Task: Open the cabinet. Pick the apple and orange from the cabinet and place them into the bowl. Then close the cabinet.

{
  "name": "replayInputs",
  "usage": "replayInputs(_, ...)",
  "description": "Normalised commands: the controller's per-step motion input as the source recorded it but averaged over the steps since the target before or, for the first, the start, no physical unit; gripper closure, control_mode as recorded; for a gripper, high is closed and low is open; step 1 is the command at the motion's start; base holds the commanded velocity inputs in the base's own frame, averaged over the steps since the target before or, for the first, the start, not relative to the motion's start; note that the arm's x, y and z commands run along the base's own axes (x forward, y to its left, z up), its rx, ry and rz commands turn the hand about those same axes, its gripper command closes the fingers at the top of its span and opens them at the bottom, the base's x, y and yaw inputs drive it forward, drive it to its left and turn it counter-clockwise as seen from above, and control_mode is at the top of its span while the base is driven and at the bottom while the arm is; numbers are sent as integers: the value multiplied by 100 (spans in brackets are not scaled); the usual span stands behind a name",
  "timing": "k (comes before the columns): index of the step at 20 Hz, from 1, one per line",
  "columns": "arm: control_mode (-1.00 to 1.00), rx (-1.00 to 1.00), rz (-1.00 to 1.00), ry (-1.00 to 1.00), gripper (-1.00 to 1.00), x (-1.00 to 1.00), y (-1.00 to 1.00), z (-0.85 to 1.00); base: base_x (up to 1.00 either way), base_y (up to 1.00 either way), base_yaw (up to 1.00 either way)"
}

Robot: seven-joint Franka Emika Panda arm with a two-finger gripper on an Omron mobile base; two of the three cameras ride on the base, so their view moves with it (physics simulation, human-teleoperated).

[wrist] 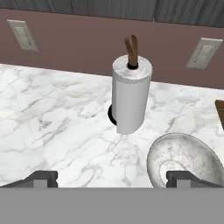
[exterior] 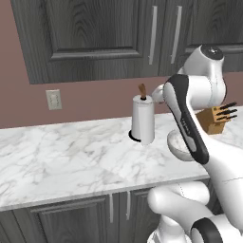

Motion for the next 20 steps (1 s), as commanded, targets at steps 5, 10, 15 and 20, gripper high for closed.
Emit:
replayInputs(5,-100,0,0,-15,-100,0,-21,39,0,0,0)
replayInputs(10,-100,0,-1,-10,-100,0,-39,40,0,0,0)
replayInputs(15,-100,0,-3,-8,-100,0,-27,31,0,0,0)
replayInputs(20,-100,0,-7,-7,-100,0,-9,31,0,0,0)
